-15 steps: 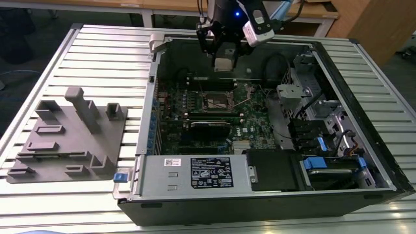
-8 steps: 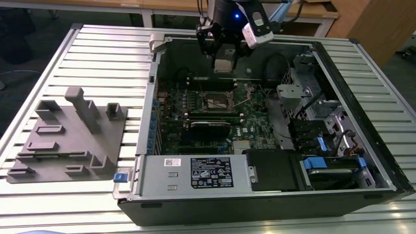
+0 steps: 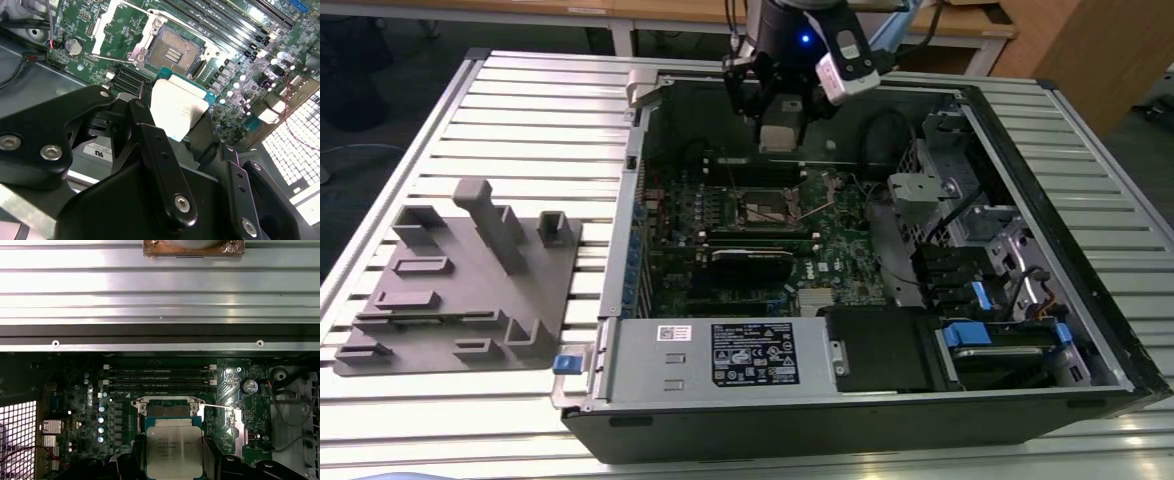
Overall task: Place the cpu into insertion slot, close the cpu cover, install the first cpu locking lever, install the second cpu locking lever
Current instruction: 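Place the cpu into insertion slot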
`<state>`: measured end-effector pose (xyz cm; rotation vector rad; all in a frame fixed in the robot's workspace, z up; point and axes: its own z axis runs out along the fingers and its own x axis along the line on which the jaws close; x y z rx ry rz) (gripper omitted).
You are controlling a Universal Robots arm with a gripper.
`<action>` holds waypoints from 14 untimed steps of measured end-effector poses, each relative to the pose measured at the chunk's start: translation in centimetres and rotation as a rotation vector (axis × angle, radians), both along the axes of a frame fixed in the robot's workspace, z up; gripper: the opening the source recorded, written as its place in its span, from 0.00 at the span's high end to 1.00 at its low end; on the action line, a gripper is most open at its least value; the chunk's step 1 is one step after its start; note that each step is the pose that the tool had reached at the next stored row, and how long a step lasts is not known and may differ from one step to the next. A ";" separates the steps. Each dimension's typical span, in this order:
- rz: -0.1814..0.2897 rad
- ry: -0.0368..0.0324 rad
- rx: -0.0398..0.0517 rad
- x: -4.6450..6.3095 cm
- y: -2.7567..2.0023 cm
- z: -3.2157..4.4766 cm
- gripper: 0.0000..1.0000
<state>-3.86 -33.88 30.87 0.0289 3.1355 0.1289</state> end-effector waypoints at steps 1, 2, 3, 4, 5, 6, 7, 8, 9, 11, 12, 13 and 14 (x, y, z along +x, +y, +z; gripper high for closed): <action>0.000 0.0000 0.0000 0.0 -0.01 -0.05 0.46; 0.000 0.0001 -0.0002 0.0 -0.03 -0.09 0.46; 0.000 0.0001 -0.0002 0.0 -0.05 -0.14 0.46; 0.000 0.0000 -0.0002 0.0 -0.07 -0.24 0.46; 0.000 0.0001 -0.0003 0.0 -0.08 -0.39 0.46; 0.000 0.0001 -0.0003 0.0 -0.09 -0.57 0.46; 0.000 0.0001 -0.0002 0.0 -0.10 -0.75 0.46; 0.000 0.0001 -0.0002 0.0 -0.10 -0.93 0.46; 0.000 0.0000 -0.0002 0.0 -0.10 -1.11 0.46; 0.000 0.0001 -0.0002 0.0 -0.12 -1.49 0.46; 0.000 0.0001 -0.0001 0.0 -0.13 -1.67 0.46; 0.000 0.0001 -0.0002 0.0 -0.14 -1.84 0.46; 0.000 0.0001 -0.0003 0.0 -0.14 -2.02 0.46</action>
